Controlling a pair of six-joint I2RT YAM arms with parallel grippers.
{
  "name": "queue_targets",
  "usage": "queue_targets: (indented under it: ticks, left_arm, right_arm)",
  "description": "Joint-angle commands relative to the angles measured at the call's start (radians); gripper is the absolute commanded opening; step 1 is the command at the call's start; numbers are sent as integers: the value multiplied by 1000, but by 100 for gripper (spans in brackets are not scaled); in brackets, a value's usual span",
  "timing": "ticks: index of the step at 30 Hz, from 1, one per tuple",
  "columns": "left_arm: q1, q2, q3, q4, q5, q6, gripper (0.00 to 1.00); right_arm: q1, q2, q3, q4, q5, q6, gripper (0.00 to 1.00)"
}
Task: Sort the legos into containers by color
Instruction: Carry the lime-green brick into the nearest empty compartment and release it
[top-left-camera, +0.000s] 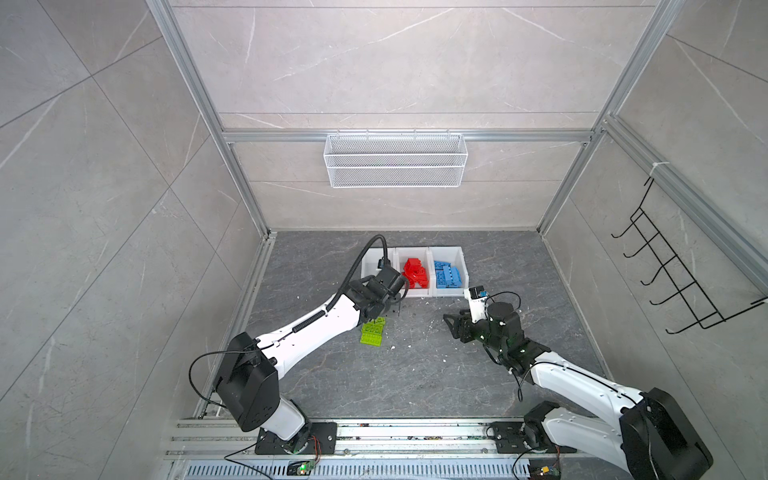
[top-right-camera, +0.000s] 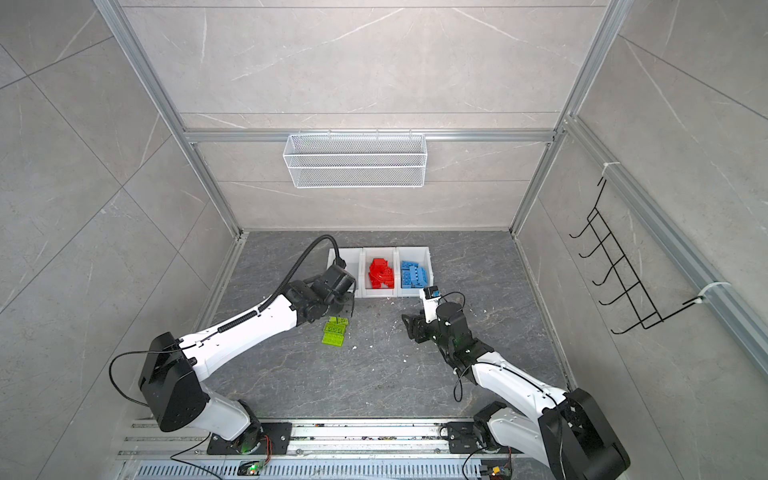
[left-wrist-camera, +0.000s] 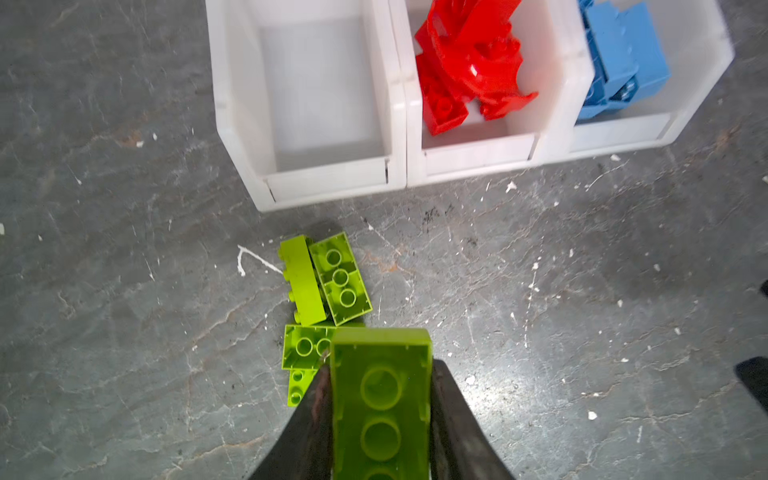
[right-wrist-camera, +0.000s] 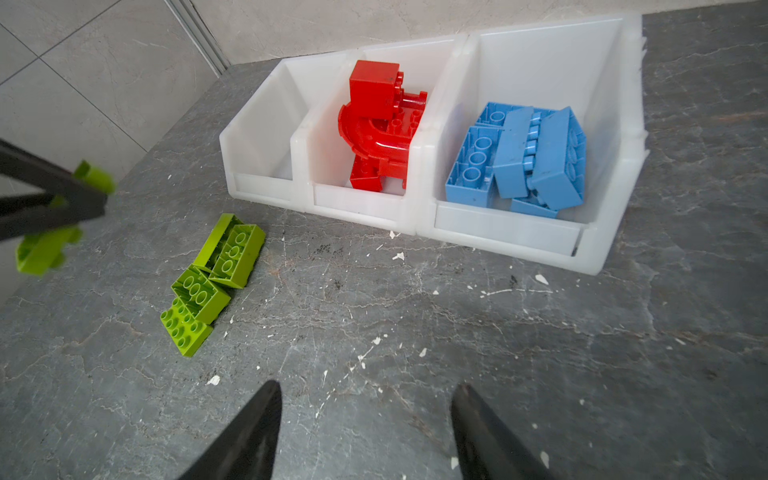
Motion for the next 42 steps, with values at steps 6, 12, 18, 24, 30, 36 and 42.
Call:
queue_targets:
  ticks: [6, 12, 18, 24, 30, 36, 42]
  left_arm:
    - [140, 140, 153, 74, 72, 212, 26]
    - [196, 280, 242, 107, 93, 262, 26]
    - [221, 404, 300, 149, 105, 312, 26]
    - [254, 496, 371, 147, 115, 287, 26]
    - [254, 520, 396, 122, 109, 293, 46]
    - [254, 503, 405, 108, 100, 300, 63]
    - [252, 340, 309, 108, 83, 278, 66]
  right_arm:
    - [6, 7, 33, -8, 6, -22, 67]
    - [7, 13, 33, -6, 10, -24, 67]
    - [7, 13, 32, -4, 6, -24, 67]
    - [12, 1, 26, -4, 6, -21, 67]
    - [22, 2, 37, -25, 32, -32, 66]
    - [39, 13, 49, -34, 46, -29, 67]
    - [55, 14, 36, -23, 75, -41, 67]
